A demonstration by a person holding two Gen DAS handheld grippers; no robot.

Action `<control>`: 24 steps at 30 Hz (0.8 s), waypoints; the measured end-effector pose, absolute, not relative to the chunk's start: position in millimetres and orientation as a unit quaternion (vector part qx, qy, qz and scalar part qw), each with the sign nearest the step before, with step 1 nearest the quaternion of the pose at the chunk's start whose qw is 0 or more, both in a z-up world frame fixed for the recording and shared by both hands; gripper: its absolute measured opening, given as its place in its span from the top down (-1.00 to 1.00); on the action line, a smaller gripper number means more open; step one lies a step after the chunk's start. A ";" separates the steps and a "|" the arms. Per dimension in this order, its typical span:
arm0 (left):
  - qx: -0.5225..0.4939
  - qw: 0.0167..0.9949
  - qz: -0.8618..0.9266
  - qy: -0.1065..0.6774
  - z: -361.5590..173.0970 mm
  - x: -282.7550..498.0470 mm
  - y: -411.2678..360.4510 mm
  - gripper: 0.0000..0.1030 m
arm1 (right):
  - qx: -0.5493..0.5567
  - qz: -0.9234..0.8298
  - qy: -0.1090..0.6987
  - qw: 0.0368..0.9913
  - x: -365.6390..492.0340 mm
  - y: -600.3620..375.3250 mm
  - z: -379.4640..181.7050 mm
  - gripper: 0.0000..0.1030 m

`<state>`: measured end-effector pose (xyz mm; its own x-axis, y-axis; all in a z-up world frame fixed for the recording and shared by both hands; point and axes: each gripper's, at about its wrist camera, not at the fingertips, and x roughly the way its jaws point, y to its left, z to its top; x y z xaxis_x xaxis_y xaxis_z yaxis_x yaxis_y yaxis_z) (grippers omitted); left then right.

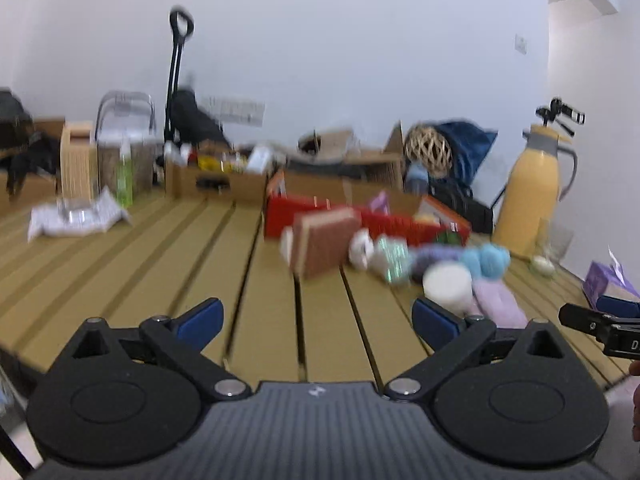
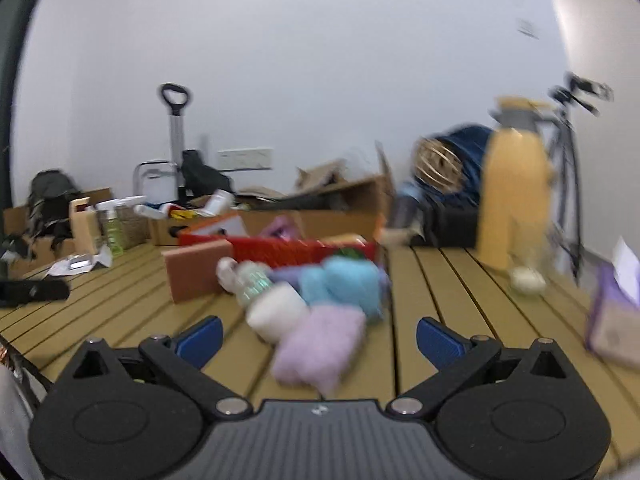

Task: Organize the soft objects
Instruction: 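Withdraw both grippers from the box back over the table, then grasp the pink-and-white sponge with the left gripper, then the right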

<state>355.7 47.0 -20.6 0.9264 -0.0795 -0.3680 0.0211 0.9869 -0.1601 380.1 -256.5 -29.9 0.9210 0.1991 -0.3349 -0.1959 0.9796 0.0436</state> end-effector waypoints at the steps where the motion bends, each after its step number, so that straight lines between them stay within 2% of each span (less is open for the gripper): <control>1: -0.070 0.977 -0.026 0.198 -24.1 353.5 43.4 -0.99 | -0.005 0.095 0.176 0.980 378.8 -257.6 -33.6 -1.00; 6: -0.059 0.980 -0.028 0.190 -23.8 352.7 35.8 -1.00 | 0.014 0.087 0.158 0.984 368.5 -260.5 -33.3 -1.00; 11: -0.051 0.979 -0.024 0.198 -28.0 365.6 32.4 -1.00 | 0.049 0.137 0.245 0.959 382.5 -257.1 -28.1 -1.00; 14: -0.048 0.976 -0.005 0.212 -31.3 384.9 34.3 -1.00 | 0.063 0.135 0.157 0.976 376.8 -260.1 -17.1 -1.00; 16: -0.049 0.975 0.005 0.216 -29.7 401.1 38.4 -1.00 | 0.054 0.160 0.139 0.976 384.8 -256.1 -11.8 -1.00; 22: -0.124 0.969 -0.013 0.212 -0.1 475.8 68.2 -0.99 | 0.008 0.213 0.208 0.955 462.0 -203.3 -1.4 -1.00; 24: -0.162 0.955 -0.030 0.247 1.7 510.7 79.9 -0.84 | 0.034 0.236 0.230 0.944 498.6 -187.1 6.8 -0.93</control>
